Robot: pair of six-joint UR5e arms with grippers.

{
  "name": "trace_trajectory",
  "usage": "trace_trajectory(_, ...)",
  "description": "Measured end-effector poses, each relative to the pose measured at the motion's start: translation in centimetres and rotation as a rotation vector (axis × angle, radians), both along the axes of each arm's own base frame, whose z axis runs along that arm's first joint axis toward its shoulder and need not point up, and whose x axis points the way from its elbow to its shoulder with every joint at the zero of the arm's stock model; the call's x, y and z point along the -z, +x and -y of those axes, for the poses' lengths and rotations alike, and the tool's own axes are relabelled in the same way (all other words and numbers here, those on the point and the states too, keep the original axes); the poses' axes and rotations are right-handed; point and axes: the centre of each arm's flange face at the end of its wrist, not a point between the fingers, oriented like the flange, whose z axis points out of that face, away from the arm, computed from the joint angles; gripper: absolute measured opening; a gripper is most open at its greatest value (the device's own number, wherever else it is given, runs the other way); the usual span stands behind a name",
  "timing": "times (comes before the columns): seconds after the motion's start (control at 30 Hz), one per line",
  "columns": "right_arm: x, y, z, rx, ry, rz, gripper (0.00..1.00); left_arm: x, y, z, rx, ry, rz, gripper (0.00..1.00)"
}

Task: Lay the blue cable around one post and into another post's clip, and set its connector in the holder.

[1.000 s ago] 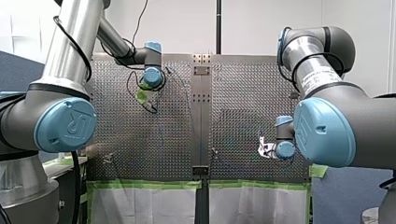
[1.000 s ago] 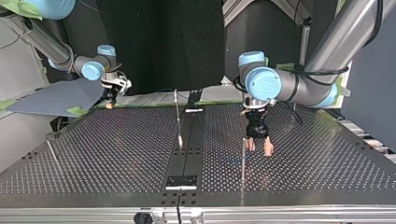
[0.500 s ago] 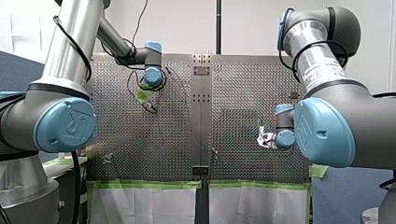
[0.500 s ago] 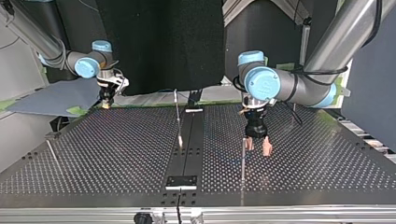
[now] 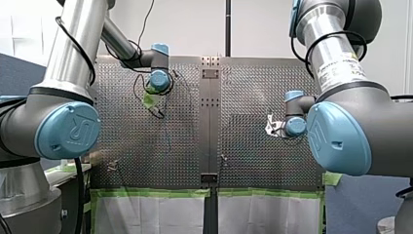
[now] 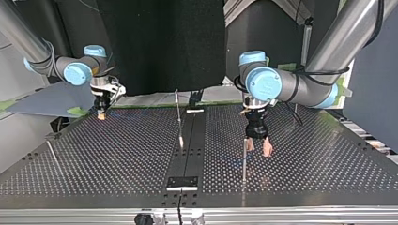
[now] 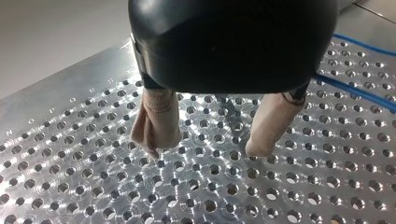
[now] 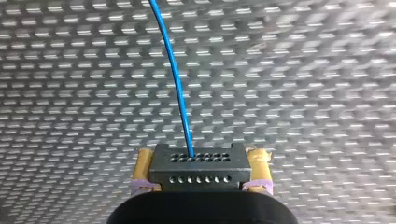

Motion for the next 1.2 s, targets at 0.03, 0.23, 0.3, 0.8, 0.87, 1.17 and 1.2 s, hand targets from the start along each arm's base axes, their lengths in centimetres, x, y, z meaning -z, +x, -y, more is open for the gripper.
trace_trajectory(0.03, -0.9, 0.1, 0.2, 0.0, -0.01, -0.001, 0.22, 0.0, 0.0, 0.0, 0.0, 0.0, 0.0, 1.0)
trace_trajectory(0.23, -6.1, 0.3, 0.8, 0.013, -0.057, -0.006, 0.22, 0.0, 0.1, -0.2, -0.003, -0.002, 0.0, 1.0)
trace_trajectory(0.3, -7.5, 0.3, 0.6, 0.024, -0.062, -0.008, 0.22, 0.0, 0.1, -0.2, -0.004, -0.002, 0.0, 1.0)
trace_trajectory(0.8, -15.6, 0.8, -2.7, 0.044, -0.077, -0.061, 0.22, 0.0, 0.2, -0.5, -0.005, -0.006, 0.0, 1.0)
trace_trajectory(0.87, -16.5, 0.5, -3.0, 0.054, -0.076, -0.061, 0.22, 0.0, 0.2, -0.5, -0.005, -0.006, 0.001, 1.0)
trace_trajectory(1.17, -20.8, -0.9, -4.9, 0.105, -0.077, -0.068, 0.22, 0.0, 0.2, -0.4, -0.004, -0.006, 0.001, 1.0)
trace_trajectory(1.2, -21.4, -1.2, -5.2, 0.117, -0.08, -0.07, 0.22, 0.0, 0.2, -0.4, -0.004, -0.006, 0.001, 1.0)
